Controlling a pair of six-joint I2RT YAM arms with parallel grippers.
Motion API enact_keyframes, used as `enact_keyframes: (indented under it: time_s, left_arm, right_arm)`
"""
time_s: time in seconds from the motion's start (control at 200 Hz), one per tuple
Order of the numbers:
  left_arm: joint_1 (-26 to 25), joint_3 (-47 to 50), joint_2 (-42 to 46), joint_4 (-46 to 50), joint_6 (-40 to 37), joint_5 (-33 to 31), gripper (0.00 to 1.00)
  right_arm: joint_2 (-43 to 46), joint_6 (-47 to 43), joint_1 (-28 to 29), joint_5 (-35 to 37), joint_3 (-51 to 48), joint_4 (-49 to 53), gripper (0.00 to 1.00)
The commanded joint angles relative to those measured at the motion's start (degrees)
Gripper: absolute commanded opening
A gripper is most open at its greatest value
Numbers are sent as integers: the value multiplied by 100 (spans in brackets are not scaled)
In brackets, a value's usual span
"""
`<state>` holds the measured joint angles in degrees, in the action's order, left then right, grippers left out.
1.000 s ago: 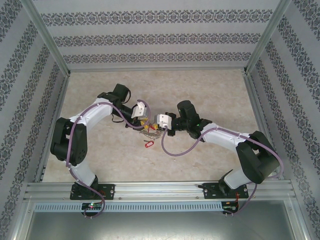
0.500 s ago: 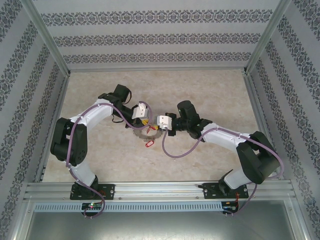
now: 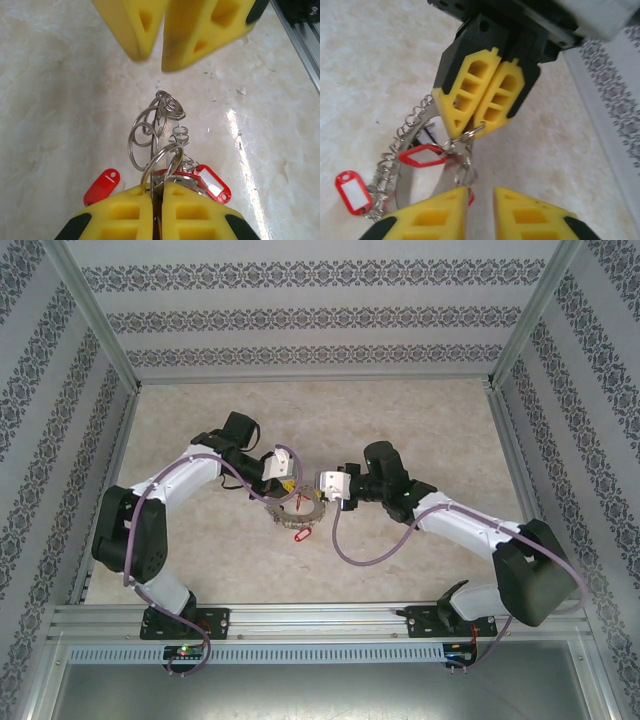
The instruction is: Put the keys on the keyring
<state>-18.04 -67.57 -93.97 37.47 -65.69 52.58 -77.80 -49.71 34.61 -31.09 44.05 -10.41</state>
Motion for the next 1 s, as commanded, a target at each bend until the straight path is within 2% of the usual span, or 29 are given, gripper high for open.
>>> enact_keyframes:
  time_s: [0.0, 0.2, 0.455, 0.595, 0.724, 0.994]
  left_arm:
    - [-41, 60, 287, -35, 70, 63, 0]
    - [-117, 108, 466, -9, -15, -106, 0]
    - [-338, 268, 745, 86, -472, -357, 0]
    - [-386, 419, 993, -117, -543, -341, 0]
    - [-415, 469, 1160, -193, -589, -396, 0]
    - [-490, 523, 1432, -387, -619, -442, 0]
  right_arm:
    - [278, -102, -49, 103, -124, 91, 26]
    - [399, -348, -51, 368, -99, 275, 33]
    - [297, -777, -42, 669, 91, 396, 32]
    - [248, -989, -51, 532, 164, 413, 32]
    - [217, -1056, -7, 354, 175, 473, 37]
    - [221, -1094, 373, 402, 219, 556, 39]
